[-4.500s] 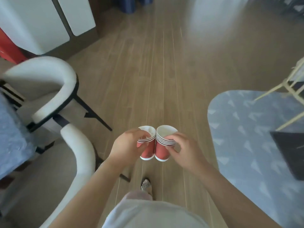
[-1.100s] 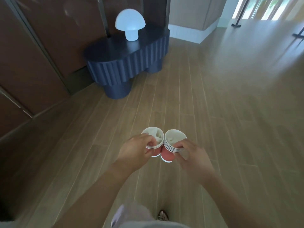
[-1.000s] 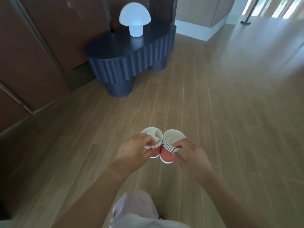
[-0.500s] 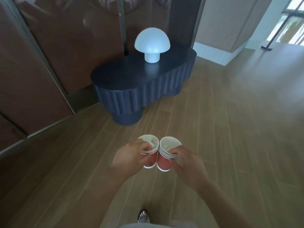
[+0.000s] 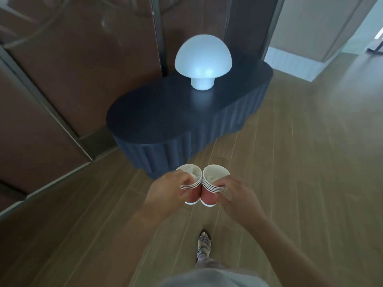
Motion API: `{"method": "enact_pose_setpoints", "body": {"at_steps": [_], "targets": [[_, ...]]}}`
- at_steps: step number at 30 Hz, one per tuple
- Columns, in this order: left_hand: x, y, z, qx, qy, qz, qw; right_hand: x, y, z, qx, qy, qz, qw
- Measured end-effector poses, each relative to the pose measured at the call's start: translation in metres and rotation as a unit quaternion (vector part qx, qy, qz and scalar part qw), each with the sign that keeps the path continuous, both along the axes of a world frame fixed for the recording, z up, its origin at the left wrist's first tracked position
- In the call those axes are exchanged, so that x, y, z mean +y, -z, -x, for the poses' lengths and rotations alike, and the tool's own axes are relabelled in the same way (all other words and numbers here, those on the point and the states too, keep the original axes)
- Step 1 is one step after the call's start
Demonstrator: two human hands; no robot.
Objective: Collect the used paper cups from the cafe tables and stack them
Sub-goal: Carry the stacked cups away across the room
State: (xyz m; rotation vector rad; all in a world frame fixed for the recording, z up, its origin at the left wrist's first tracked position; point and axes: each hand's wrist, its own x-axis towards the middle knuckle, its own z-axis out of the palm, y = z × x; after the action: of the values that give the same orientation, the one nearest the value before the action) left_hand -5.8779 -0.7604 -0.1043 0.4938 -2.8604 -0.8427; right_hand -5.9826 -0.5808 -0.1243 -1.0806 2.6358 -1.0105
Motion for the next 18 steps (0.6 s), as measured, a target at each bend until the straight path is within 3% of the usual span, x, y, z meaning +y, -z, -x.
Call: {"method": "enact_pose_setpoints", "body": {"at_steps": [18], "targets": [[-0.19, -0.001, 0.289, -0.028, -0.041, 0.015, 0.999, -0.197, -0.008, 0.305, 0.012, -0.076, -0.011, 0.997]]}}
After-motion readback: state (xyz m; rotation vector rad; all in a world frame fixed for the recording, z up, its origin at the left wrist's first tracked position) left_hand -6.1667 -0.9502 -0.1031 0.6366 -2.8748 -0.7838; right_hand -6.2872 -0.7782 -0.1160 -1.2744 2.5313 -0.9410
